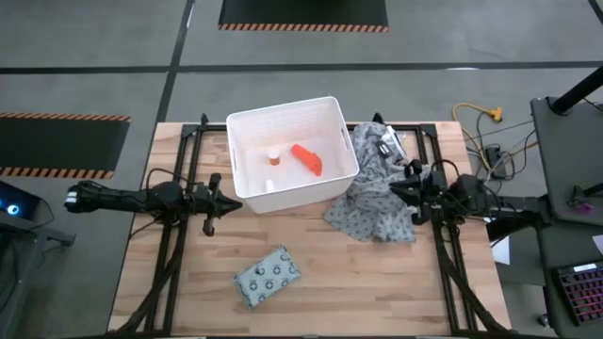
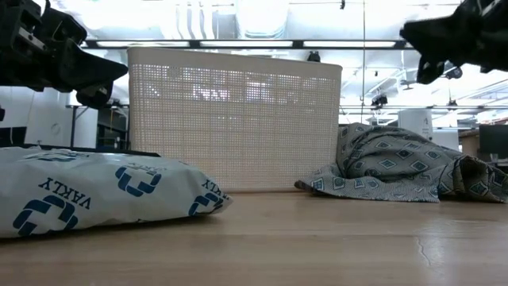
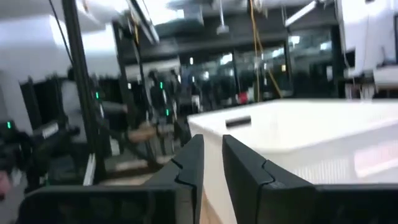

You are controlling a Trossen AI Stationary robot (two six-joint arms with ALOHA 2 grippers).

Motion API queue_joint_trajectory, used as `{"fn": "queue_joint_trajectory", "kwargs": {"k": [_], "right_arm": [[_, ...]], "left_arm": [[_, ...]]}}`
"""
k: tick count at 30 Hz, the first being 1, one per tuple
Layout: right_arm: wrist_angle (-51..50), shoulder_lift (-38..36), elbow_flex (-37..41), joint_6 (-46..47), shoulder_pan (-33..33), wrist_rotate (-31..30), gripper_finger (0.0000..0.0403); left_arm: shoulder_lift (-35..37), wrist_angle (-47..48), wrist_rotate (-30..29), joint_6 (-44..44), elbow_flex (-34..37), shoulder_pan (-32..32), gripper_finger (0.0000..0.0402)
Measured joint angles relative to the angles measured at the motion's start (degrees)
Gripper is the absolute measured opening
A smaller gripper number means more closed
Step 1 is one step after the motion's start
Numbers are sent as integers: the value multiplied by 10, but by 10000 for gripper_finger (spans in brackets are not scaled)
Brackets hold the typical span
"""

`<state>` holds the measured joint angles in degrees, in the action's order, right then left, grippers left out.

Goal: Pick & place medical supplies in basket/bin
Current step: Put the wrapped medical supply pack into the white bin

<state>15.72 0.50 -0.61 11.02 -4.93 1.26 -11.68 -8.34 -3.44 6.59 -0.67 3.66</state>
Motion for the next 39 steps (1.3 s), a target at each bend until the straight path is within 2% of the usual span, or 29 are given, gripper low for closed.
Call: {"fn": "queue_joint_trajectory", "kwargs": {"k": [6,11,15,22,27,33,39], "right_arm": [[-61,5,0,57,0,0,40],[-61,11,0,91,0,0,34],[-61,11,0,82,0,-4,27],[-62,11,0,73,0,-46,16],[-63,11,0,70,0,-47,11],[-66,11,0,70,0,-49,11],[-66,11,0,68,0,-50,11]], "left_arm": [[0,0,0,38,0,0,0],[0,-5,0,157,0,0,1],[1,-11,0,195,0,0,11],[1,-55,0,206,-1,0,45],[1,-90,7,212,-5,1,98],[1,-109,56,207,-74,1,173],[-1,-72,69,179,-181,1,198]]}}
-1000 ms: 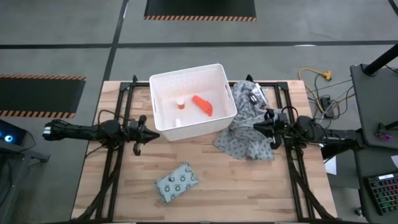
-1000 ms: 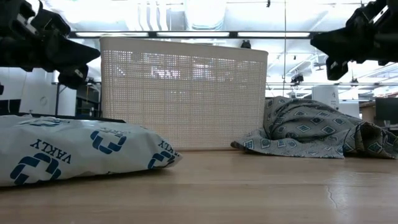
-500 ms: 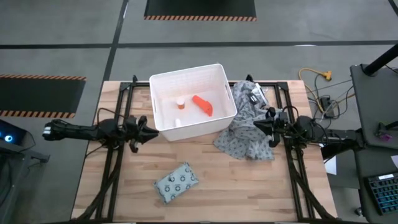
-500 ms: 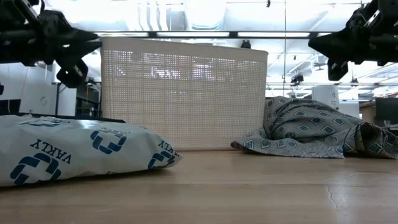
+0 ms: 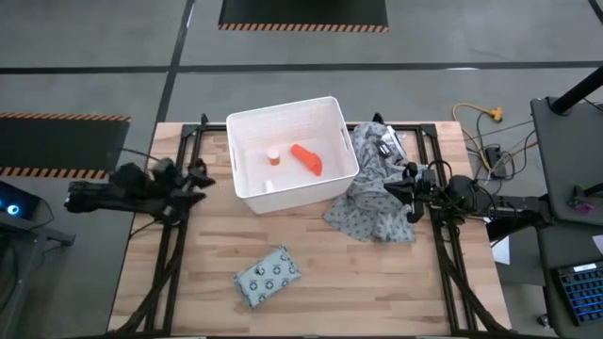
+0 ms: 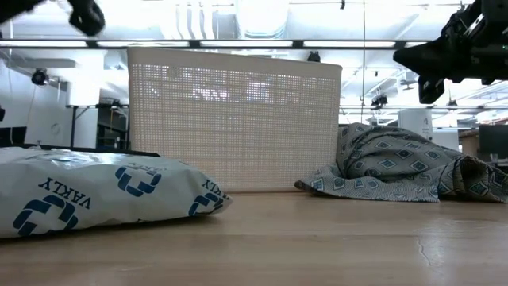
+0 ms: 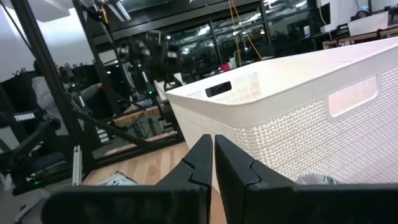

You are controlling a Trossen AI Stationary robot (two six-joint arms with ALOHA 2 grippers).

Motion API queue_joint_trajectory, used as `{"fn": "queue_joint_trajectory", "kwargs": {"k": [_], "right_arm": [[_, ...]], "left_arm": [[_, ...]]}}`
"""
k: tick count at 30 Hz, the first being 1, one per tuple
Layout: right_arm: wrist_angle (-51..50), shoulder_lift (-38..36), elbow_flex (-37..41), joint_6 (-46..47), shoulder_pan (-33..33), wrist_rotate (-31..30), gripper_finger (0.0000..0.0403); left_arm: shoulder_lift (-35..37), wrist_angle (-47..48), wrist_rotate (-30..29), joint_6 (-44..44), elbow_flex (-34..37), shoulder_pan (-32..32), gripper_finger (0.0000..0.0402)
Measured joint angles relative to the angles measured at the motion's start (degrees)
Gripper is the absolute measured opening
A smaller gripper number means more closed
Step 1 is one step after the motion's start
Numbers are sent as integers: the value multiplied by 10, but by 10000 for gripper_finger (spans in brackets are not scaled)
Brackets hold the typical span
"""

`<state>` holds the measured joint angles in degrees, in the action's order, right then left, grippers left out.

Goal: Pick & place medical supplies in basket/bin
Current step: Put the wrapped medical supply pack into the white bin

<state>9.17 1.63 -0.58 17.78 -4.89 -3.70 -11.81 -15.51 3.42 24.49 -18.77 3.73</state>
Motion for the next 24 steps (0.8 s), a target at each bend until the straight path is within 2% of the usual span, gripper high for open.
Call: {"fn": "queue_joint_trajectory", "kwargs": {"k": [6,12,14,18,24], "right_arm": [[0,0,0,0,0,0,11],[-2,0,0,-3,0,0,11],[-7,0,0,-17,0,0,11],[-18,0,0,-24,0,1,11],[-36,0,0,-24,0,2,11]], "left_arm": [[-49,0,-28,86,-114,0,198],[-168,37,41,81,-248,1,198],[-215,119,42,75,-308,1,198],[-316,339,41,72,-439,1,198],[-479,476,86,64,-608,9,198]]}}
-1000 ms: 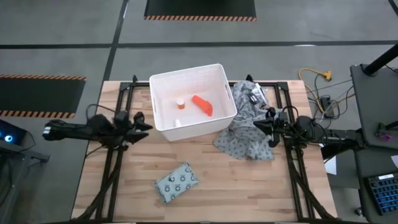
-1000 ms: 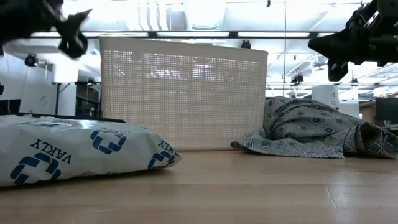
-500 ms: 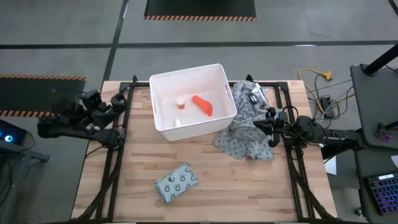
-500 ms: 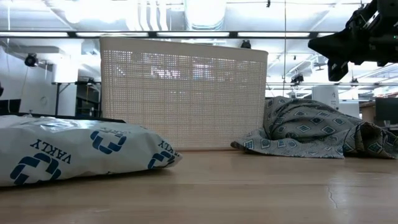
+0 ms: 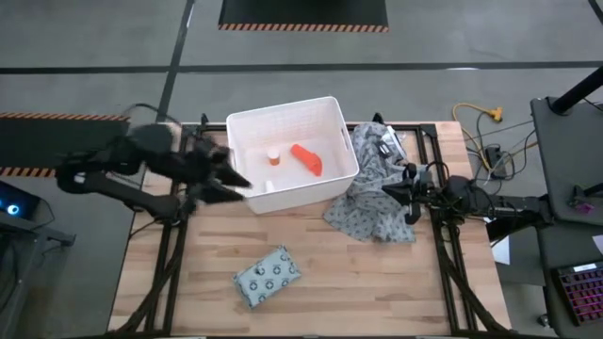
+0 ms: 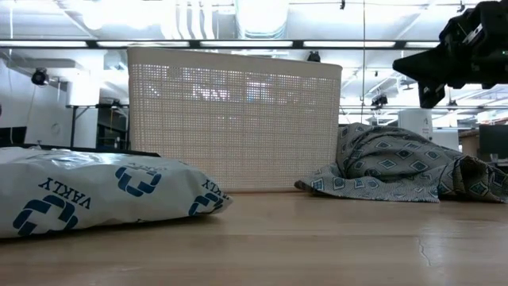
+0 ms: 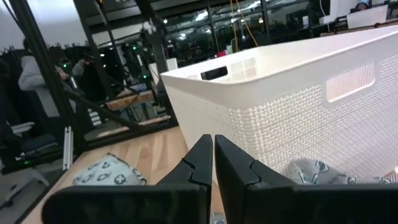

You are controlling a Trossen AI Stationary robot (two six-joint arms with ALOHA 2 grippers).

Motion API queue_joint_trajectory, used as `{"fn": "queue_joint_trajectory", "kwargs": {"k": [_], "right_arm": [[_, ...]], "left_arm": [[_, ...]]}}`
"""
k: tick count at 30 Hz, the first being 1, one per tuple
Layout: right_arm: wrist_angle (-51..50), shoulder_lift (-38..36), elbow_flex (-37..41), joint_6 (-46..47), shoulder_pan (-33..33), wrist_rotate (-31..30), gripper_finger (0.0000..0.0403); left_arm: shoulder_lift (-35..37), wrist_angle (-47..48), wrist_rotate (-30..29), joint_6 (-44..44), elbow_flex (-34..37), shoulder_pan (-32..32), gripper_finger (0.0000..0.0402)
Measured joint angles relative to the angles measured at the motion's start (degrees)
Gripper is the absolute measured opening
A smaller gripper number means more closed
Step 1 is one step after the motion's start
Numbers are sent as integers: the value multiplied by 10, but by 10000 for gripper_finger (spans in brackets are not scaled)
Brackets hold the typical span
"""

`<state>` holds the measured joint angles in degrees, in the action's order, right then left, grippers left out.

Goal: Pick & place medical supplies in basket/bin
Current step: Put the wrapped medical supply pack into the white bin

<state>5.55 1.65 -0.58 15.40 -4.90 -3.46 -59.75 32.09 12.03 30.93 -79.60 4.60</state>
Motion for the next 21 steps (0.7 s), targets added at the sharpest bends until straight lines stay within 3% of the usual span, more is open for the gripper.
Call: {"fn": "queue_joint_trajectory", "kwargs": {"k": [7,10,16,21], "right_arm": [[-23,-1,0,0,0,0,11],[-29,0,0,0,0,0,11],[-40,0,0,0,0,0,11],[-43,0,0,-9,0,0,11]], "left_arm": [[-157,221,5,-3,-162,38,198],[-211,294,5,-2,-198,61,198],[-297,315,5,-17,-191,109,198],[-345,329,6,-19,-142,134,198]]}}
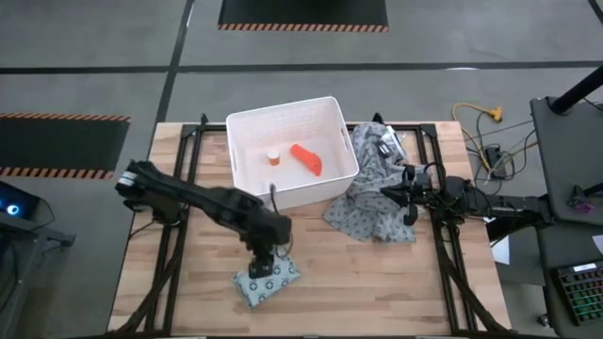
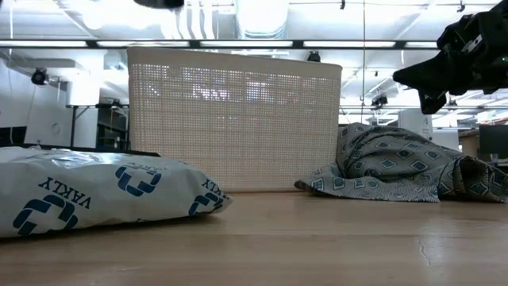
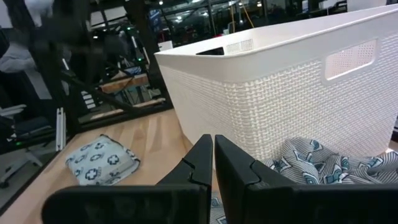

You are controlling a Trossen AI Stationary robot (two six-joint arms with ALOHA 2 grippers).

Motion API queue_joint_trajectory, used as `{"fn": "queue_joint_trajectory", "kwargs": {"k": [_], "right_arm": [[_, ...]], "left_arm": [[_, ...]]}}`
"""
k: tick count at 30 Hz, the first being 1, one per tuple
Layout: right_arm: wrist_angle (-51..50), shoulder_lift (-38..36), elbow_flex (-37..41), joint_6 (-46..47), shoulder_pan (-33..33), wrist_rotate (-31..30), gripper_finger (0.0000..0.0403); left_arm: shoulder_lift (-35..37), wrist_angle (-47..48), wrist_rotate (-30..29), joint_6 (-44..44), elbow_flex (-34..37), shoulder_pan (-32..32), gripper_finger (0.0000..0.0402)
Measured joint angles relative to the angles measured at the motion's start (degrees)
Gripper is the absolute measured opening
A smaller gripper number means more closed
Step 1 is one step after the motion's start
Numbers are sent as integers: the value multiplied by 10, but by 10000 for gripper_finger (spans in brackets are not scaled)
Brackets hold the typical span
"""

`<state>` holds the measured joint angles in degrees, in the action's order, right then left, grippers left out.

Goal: Pick & place medical supplies in basket/bin
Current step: Put the wrapped medical supply pack into the white bin

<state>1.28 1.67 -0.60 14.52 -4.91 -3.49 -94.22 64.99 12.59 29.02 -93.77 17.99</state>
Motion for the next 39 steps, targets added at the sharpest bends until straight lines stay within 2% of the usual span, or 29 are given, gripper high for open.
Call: {"fn": "queue_joint_trajectory", "kwargs": {"k": [5,15,25,34,39], "right_arm": [[-1,0,0,-2,0,0,11],[-5,0,0,-2,0,0,11],[-5,0,0,0,0,0,11],[-4,0,0,0,0,0,11],[-4,0,0,0,0,0,11]], "left_arm": [[-5,-16,0,27,78,17,198],[28,-175,0,107,261,40,198],[43,-263,-6,108,326,46,198],[43,-272,-7,124,371,46,198],[43,-344,-7,126,396,46,198]]}}
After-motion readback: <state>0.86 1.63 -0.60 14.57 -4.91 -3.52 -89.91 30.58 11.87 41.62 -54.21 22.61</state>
